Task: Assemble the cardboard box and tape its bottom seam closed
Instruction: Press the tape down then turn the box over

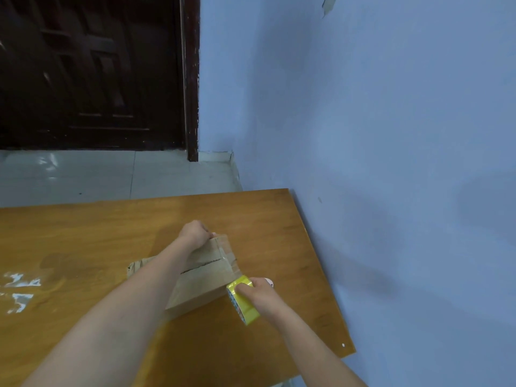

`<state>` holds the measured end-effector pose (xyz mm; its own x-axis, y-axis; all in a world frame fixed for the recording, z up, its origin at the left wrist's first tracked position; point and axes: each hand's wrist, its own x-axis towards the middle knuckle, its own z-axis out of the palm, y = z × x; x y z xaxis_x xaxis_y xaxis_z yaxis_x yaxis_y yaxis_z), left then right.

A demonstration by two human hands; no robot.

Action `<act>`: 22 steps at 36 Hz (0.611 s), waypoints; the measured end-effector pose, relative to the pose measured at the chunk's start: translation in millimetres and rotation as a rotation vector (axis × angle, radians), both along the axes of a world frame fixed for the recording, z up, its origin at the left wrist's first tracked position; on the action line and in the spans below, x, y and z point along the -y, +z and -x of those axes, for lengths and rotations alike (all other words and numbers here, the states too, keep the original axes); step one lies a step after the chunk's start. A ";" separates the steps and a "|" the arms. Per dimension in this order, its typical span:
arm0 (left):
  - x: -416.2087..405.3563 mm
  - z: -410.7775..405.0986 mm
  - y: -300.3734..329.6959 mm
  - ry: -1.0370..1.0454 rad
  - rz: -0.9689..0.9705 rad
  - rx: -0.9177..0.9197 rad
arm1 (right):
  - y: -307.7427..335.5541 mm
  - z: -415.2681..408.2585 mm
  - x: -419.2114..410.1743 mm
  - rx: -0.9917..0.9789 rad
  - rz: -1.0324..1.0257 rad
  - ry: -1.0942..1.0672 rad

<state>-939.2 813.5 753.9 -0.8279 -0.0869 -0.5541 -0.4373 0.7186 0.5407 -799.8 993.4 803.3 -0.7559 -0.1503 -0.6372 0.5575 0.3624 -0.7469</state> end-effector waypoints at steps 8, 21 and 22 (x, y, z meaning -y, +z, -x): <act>-3.3 5.1 15.3 -0.125 0.212 0.213 | 0.8 2.5 -1.2 0.035 0.028 -0.009; -2.0 -16.8 2.8 0.147 0.184 0.060 | -5.3 3.5 -1.6 0.032 -0.014 -0.012; -3.4 -19.4 2.0 0.170 0.228 0.016 | -6.2 3.2 -0.6 0.031 -0.023 -0.017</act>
<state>-919.9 816.9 755.9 -0.7822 -0.3475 -0.5171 -0.5689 0.7368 0.3654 -803.0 994.0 797.1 -0.7380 -0.1226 -0.6635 0.5868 0.3689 -0.7208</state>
